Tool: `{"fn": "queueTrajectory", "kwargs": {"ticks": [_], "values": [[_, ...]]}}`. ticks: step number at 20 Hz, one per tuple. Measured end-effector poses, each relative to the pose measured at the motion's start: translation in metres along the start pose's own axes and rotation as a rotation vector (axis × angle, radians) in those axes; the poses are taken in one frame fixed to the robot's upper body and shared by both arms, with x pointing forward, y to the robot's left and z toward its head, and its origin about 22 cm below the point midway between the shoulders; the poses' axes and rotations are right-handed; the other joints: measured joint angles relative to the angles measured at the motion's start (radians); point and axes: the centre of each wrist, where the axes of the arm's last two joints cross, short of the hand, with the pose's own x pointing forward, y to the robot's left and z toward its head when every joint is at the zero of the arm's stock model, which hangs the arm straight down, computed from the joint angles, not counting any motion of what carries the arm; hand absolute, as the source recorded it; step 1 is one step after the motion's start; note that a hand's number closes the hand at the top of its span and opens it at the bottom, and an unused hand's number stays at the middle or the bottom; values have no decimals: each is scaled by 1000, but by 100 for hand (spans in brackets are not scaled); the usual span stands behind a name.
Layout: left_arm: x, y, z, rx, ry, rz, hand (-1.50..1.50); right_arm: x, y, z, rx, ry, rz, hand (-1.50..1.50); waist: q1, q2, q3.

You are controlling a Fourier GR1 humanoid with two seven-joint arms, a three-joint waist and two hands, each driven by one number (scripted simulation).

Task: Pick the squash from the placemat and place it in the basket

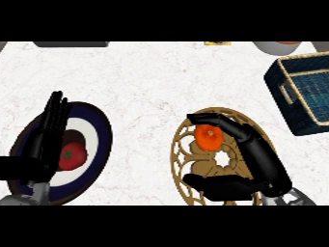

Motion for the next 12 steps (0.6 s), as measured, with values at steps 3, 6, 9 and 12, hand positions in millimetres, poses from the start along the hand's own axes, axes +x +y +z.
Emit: {"fn": "queueTrajectory", "kwargs": {"ticks": [3,6,9,12], "values": [[-1,-1,3,10,12,4,0,7,-8,3,-99,87,189,-150,-15,-6,-2],[-1,-2,5,17,16,4,0,19,-26,0,-175,184,385,-150,-22,-9,-4],[-2,-4,7,18,17,7,0,36,-41,-2,-167,301,569,-150,-23,-10,-6],[-2,-4,8,15,19,11,0,60,-53,-4,-99,405,715,-150,-20,-9,-6]]}}
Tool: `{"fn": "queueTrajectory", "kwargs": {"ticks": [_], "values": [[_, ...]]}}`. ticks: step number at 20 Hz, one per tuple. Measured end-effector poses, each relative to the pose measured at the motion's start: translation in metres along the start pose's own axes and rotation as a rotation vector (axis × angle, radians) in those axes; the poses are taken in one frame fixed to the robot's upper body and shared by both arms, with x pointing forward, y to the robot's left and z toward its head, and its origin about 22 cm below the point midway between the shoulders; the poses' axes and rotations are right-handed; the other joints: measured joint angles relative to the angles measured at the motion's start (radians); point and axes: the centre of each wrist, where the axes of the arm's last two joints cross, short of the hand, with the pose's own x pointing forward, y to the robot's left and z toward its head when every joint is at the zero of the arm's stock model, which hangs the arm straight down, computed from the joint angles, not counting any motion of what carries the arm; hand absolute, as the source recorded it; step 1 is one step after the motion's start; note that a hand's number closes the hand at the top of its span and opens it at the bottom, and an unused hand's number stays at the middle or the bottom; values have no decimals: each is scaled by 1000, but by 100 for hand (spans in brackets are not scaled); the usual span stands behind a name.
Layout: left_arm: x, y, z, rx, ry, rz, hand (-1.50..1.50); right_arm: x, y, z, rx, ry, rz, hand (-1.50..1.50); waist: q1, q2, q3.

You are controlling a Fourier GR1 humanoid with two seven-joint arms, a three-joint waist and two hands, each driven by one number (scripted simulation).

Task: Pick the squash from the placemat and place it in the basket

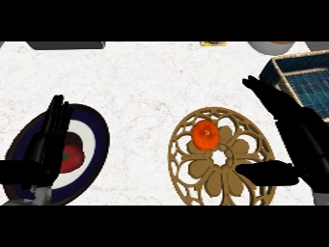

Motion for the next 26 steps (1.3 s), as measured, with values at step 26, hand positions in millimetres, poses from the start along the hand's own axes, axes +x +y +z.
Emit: {"fn": "queueTrajectory", "kwargs": {"ticks": [26], "values": [[-1,-11,-8,-25,-14,10,0,58,-6,-26,337,96,178,-150,30,16,8]]}}
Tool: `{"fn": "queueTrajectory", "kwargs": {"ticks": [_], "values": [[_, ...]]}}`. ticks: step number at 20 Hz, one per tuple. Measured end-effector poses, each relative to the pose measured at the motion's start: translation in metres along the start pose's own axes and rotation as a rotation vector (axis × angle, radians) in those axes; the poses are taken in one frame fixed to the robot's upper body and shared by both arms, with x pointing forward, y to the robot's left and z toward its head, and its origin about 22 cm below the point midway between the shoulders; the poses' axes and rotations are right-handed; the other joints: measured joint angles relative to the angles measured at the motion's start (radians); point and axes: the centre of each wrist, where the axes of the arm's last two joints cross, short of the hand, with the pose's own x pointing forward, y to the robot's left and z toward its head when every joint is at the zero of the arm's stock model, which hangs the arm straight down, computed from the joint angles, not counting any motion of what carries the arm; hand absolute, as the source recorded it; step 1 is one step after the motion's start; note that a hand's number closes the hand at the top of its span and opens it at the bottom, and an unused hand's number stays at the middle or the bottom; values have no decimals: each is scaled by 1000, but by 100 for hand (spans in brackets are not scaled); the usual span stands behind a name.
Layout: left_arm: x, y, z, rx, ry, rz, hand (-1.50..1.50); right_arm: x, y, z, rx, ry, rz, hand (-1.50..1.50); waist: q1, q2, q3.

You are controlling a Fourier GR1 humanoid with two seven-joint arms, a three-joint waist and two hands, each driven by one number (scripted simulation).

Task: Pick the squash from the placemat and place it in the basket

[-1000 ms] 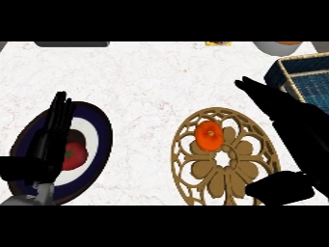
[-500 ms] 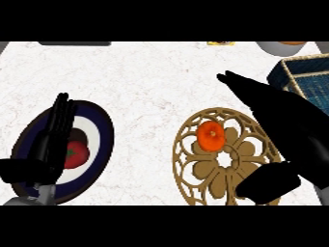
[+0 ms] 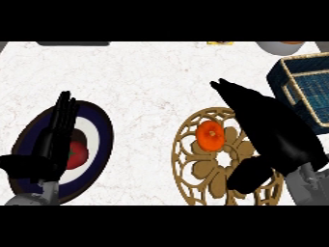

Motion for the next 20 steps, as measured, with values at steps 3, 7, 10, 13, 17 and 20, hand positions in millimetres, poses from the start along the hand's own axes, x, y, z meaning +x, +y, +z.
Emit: {"fn": "queueTrajectory", "kwargs": {"ticks": [3,7,10,13,17,20], "values": [[2,3,-2,0,-5,0,0,-4,9,0,4,2,-8,-150,-1,0,0],[5,-1,0,-4,-3,2,0,-7,29,-2,13,11,-1,-150,0,1,1],[5,2,-2,-3,-4,5,0,-14,38,-10,12,25,0,-150,2,2,1],[2,2,0,-1,-6,2,0,-13,44,-12,-4,31,-1,-150,2,2,1],[2,1,1,1,-6,0,0,-14,52,-23,-23,61,8,-150,3,2,1],[2,1,0,-4,-3,-7,0,-11,65,-30,-28,76,11,-150,3,2,1]]}}
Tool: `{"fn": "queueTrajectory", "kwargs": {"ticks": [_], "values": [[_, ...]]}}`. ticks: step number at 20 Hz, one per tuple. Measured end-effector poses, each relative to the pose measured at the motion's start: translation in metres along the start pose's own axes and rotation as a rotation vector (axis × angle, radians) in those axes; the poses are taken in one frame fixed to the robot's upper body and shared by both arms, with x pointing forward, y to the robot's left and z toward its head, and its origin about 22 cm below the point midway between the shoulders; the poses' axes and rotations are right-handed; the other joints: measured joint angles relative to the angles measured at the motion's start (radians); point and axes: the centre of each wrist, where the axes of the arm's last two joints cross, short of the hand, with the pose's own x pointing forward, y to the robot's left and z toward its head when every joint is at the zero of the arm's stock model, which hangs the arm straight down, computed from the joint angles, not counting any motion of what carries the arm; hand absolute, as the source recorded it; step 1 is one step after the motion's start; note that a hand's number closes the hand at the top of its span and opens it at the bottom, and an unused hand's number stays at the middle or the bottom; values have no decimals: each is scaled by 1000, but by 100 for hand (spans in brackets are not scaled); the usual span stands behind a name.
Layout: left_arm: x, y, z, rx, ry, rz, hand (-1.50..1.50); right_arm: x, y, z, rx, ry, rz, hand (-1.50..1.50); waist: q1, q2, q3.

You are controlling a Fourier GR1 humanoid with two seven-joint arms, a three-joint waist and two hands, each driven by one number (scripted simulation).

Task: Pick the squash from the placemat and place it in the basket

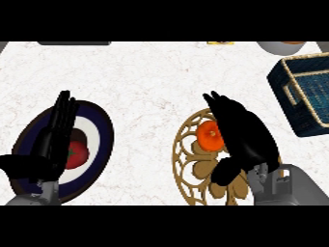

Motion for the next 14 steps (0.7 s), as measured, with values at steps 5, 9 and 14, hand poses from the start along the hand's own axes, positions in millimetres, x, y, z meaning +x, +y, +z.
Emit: {"fn": "queueTrajectory", "kwargs": {"ticks": [5,9,14], "values": [[0,5,-2,4,-5,7,0,-3,7,-3,4,22,-7,-150,-1,0,0],[3,6,-6,6,-8,5,0,1,14,-8,12,34,-10,-150,-1,0,0],[0,1,-4,4,-7,4,0,2,16,-16,38,50,1,-150,-1,0,0]]}}
